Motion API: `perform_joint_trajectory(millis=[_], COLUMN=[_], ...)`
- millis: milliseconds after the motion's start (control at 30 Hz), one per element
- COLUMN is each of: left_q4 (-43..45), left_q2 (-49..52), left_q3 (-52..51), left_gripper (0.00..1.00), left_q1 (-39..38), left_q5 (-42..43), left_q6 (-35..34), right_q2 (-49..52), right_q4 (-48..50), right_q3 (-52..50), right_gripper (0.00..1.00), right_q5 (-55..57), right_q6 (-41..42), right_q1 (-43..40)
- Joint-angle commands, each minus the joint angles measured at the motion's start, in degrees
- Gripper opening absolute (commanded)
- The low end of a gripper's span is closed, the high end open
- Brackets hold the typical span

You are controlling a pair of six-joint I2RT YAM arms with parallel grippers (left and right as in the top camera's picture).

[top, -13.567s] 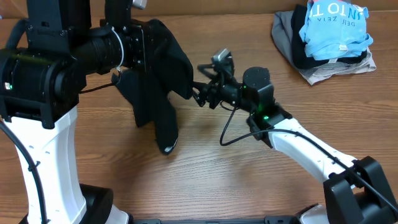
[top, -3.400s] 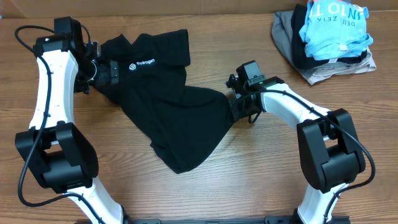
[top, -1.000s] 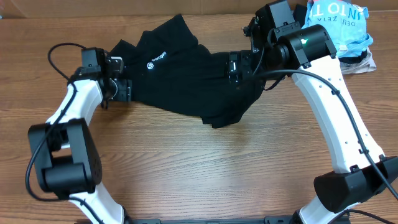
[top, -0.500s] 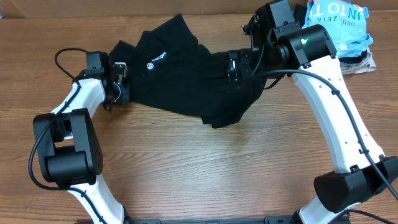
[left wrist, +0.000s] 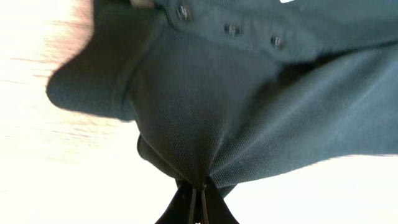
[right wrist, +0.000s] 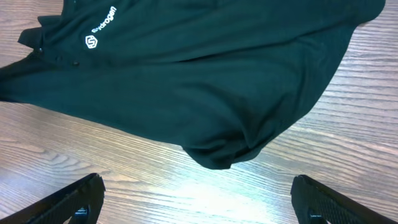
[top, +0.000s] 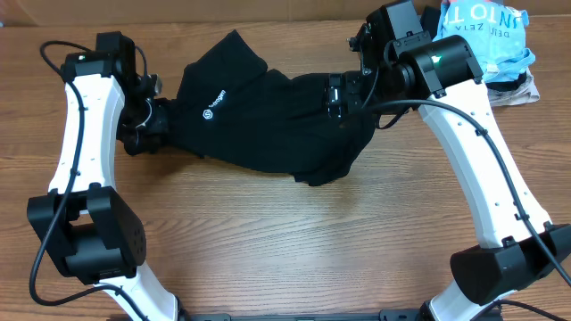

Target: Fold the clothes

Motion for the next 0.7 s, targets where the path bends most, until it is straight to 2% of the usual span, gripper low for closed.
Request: perform_joint_trajectory(millis=[0, 367, 400, 433, 467, 500, 533, 667], left_q4=[3.67, 35.63, 37.75, 39.65, 40.72, 41.13, 40.92, 31.69], left_q2=[0.76, 3.96, 4.07, 4.37, 4.37, 4.37, 4.28, 3.02], left_q3=[0.92, 0.92, 0.92, 0.92, 0.92, 0.92, 1.03, 2.34], left_gripper=[0.04, 0.04, 0.16, 0.4, 0.7, 0.93, 1.0, 1.0], left_q1=[0.42, 0.35, 0.35, 0.31, 0.28, 0.22, 0.2, 0.2], left_q5=[-3.21, -4.9, -4.74, -4.72, -4.72, -4.7, -4.68, -2.21], left_q6=[-1.18, -1.44, -1.46, -1.46, -1.68, -1.66, -1.64, -1.64], right_q2=[-0.11, 0.17, 0.17, 0.17, 0.17, 0.17, 0.17, 0.2], right_q4=[0.11, 0.28, 0.26, 0.31, 0.48, 0.55, 0.5, 0.68], right_q3=[-0.35, -0.35, -0.35, -0.39, -0.57, -0.72, -0.76, -1.42], right_gripper=[0.99, 0.99, 0.99, 0.99, 0.99, 0.99, 0.99, 0.99], right_q5=[0.17, 0.22, 0.2, 0.22, 0.22, 0.22, 0.2, 0.2], right_q6=[0.0, 0.0, 0.0, 0.0, 0.0, 0.0, 0.0, 0.0], right_q1=[-0.13, -0.13, -0.13, -0.13, -0.13, -0.13, -0.13, -0.13])
